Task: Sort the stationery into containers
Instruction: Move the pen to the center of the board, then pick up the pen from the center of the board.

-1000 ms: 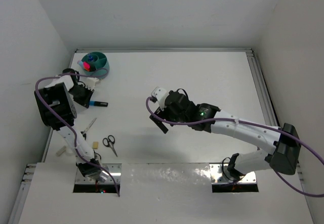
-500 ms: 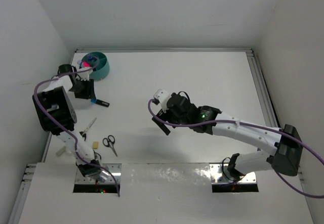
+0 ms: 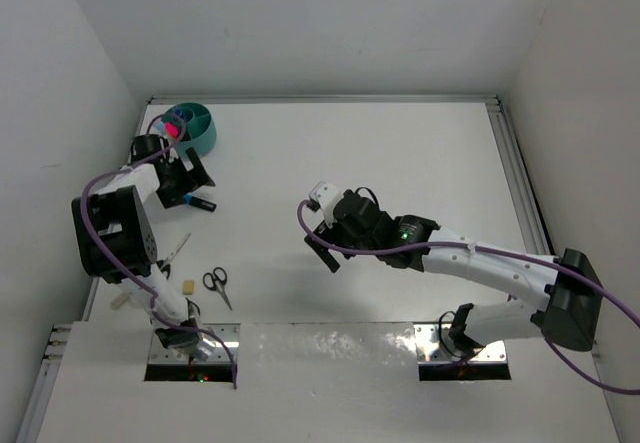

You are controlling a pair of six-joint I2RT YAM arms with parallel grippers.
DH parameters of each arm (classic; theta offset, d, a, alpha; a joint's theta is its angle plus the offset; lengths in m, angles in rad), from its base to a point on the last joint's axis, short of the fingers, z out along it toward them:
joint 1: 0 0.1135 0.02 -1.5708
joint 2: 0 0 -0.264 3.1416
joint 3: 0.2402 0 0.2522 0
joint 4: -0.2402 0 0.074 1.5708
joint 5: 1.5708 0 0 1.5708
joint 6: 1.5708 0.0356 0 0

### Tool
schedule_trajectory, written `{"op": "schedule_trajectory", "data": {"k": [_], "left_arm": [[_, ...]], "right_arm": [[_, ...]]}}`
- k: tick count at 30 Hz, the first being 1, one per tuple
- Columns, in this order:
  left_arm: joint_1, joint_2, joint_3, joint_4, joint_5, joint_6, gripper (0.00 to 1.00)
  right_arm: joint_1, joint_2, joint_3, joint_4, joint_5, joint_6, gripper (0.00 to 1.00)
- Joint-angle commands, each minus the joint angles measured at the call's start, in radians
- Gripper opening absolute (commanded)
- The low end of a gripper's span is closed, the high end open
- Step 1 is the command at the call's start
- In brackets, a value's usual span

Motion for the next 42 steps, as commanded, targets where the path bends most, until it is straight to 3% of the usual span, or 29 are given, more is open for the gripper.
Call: {"op": "schedule_trajectory", "data": {"k": [1, 5, 6, 8, 11, 14, 16, 19, 20, 24, 28, 32, 38, 42], "left_arm": [[-0.03, 0.014, 0.016, 0.075, -0.132, -0.147, 1.0], [-0.027, -0.068, 0.051, 0.102, -0.166, -0.094, 1.0], [-0.033, -0.083, 0.104, 0.096, -0.23, -0.062, 1.0], [-0.035, -0.105, 0.19, 0.029, -0.288, 0.082, 1.0], [-0.033, -0.1, 0.415, -0.011, -0.489, 0.286, 1.0], [-0.026, -0.103, 0.518, 0.067, -0.621, 0.399, 1.0], [0.004, -0.1, 0.55, 0.075, -0.682, 0.244, 1.0], [0.036, -0.08, 0.586, -0.049, -0.661, 0.083, 0.71], [0.027, -0.074, 0.579, -0.097, -0.686, 0.022, 0.71], [-0.022, -0.051, 0.456, -0.258, -0.723, -0.295, 0.78], [-0.059, -0.031, 0.297, -0.293, -0.603, -0.403, 0.99], [-0.099, 0.0, 0.231, -0.26, -0.568, -0.443, 1.0], [-0.137, 0.173, 0.273, -0.296, -0.545, -0.493, 0.99], [-0.141, 0.268, 0.28, -0.315, -0.552, -0.509, 0.93]], "right_arm": [[0.008, -0.031, 0.006, 0.034, 0.027, 0.016, 0.99], [0.009, -0.04, 0.003, 0.026, 0.033, 0.025, 0.99], [0.009, -0.042, 0.0, 0.027, 0.037, 0.025, 0.99], [0.009, -0.041, -0.001, 0.029, 0.037, 0.023, 0.99], [0.009, -0.025, 0.014, 0.018, 0.029, 0.016, 0.99], [0.009, -0.011, 0.029, 0.02, 0.018, 0.0, 0.99], [0.009, -0.004, 0.04, 0.021, 0.009, -0.012, 0.99], [0.011, 0.024, 0.083, -0.006, 0.0, -0.03, 0.99], [0.011, 0.031, 0.097, -0.014, 0.006, -0.033, 0.99], [0.014, 0.025, 0.077, 0.004, -0.002, -0.018, 0.99], [0.019, 0.032, 0.072, -0.003, -0.008, -0.013, 0.99], [0.022, 0.044, 0.084, -0.013, -0.008, -0.012, 0.99], [0.026, 0.045, 0.066, -0.006, -0.016, 0.005, 0.99], [0.028, 0.039, 0.063, -0.02, -0.006, 0.016, 0.99]]}}
